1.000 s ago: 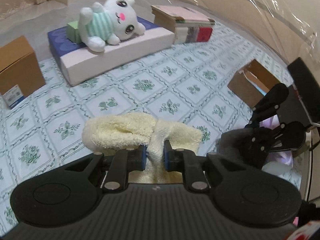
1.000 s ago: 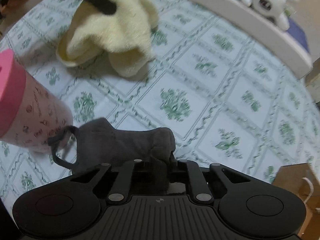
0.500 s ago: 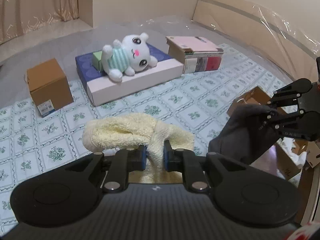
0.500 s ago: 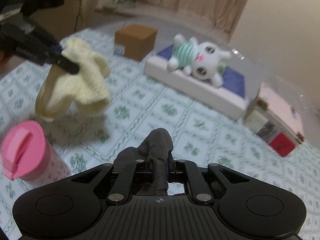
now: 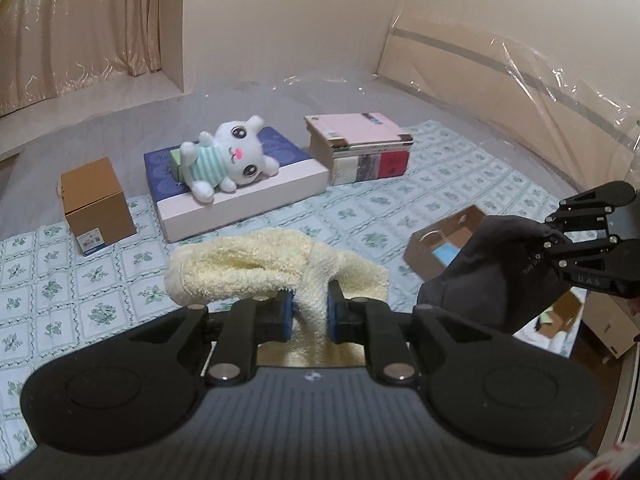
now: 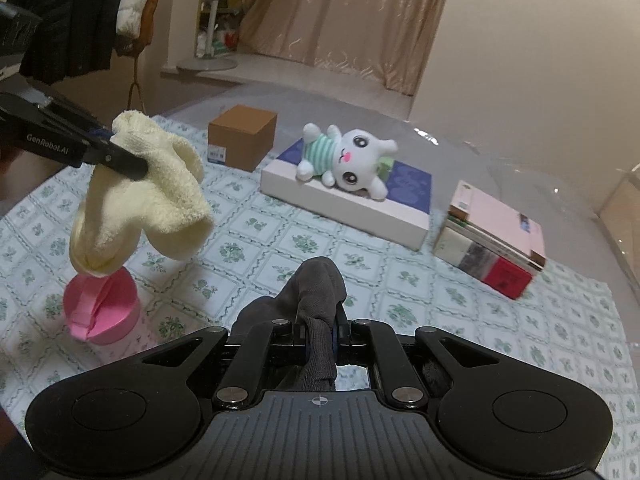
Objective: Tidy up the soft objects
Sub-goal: 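Lift and carry the yellow towel and dark grey mask over the cardboard box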
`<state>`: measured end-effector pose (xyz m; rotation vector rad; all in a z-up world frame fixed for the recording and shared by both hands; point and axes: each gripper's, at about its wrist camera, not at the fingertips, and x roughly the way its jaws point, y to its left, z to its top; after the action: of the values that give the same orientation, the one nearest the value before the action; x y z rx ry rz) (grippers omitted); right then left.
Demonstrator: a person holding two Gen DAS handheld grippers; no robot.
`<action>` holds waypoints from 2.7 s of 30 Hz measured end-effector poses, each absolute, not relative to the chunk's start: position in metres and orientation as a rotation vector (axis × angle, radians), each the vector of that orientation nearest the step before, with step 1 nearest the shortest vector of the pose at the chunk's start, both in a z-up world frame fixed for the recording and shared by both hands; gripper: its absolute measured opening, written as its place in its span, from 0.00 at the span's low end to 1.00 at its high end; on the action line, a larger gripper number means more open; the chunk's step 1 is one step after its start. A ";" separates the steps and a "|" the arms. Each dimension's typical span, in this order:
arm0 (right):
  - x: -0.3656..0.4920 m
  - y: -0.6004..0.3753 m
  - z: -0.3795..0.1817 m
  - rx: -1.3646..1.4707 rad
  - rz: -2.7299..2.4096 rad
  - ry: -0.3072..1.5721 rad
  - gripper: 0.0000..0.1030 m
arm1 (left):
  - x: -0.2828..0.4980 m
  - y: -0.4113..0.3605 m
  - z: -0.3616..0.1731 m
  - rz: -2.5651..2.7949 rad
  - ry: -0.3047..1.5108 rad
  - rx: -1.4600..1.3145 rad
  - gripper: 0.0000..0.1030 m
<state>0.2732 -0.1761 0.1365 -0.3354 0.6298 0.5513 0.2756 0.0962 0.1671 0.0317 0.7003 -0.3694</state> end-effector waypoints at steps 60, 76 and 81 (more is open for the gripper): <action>0.129 -0.401 0.119 -0.016 0.278 0.645 0.09 | 0.164 -0.150 0.113 -0.561 0.699 0.052 0.14; 0.165 -0.434 0.124 -0.043 0.204 0.638 0.09 | 0.220 -0.185 0.108 -0.624 0.726 0.167 0.14; 0.188 -0.441 0.118 -0.067 0.196 0.644 0.09 | 0.251 -0.209 0.106 -0.670 0.730 0.195 0.14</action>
<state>0.1883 -0.4405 0.1179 -0.0672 0.6441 0.1961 0.2505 -0.2094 0.1059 0.1951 0.7305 -0.6697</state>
